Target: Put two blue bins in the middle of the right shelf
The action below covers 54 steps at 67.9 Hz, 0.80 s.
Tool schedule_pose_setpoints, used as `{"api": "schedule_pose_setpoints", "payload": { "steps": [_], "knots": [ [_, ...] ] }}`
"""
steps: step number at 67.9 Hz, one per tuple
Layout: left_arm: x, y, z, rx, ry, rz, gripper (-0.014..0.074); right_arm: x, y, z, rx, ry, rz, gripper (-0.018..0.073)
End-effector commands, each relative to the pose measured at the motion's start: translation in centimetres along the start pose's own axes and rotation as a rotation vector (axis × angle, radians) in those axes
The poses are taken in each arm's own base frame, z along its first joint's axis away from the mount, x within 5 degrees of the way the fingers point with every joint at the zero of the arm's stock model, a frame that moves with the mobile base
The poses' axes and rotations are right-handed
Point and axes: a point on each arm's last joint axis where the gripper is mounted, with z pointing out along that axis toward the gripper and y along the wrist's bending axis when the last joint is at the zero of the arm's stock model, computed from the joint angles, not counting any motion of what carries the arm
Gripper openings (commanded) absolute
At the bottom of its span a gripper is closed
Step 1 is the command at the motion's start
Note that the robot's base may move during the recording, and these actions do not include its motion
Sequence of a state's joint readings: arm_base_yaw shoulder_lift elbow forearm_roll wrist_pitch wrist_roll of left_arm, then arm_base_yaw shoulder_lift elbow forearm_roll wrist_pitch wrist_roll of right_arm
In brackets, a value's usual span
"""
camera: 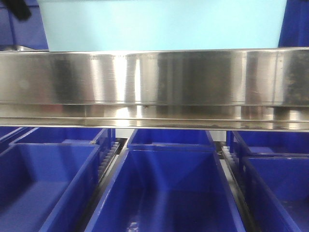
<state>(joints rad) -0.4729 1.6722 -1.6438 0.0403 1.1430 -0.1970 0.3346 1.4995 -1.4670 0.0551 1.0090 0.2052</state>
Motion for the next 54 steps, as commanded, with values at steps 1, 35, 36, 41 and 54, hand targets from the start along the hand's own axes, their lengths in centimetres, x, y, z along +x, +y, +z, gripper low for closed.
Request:
{"api": "schedule_pose_setpoints", "payload": {
  "steps": [1, 35, 36, 41, 54],
  "knots": [
    [0.4, -0.1, 0.1, 0.007, 0.002, 0.002, 0.0536, 0.1, -0.1, 0.3, -0.005, -0.021, 0.011, 0.0538],
    [-0.1, -0.2, 0.1, 0.019, -0.055, 0.002, 0.051, 0.1, -0.1, 1.4, -0.027, -0.058, 0.032, 0.0113],
    [-0.1, -0.2, 0.1, 0.018, -0.054, 0.002, 0.0502, 0.1, -0.1, 1.6, -0.028, -0.053, 0.034, 0.0102],
    [-0.2, -0.2, 0.1, 0.021, -0.065, 0.002, 0.0434, 0.3, 0.0, 2.1, -0.031, -0.022, 0.042, 0.0003],
    [-0.4, -0.4, 0.1, 0.039, -0.085, -0.006, 0.0044, 0.8, -0.1, 3.2, -0.021, 0.053, 0.048, -0.0155]
  ]
}}
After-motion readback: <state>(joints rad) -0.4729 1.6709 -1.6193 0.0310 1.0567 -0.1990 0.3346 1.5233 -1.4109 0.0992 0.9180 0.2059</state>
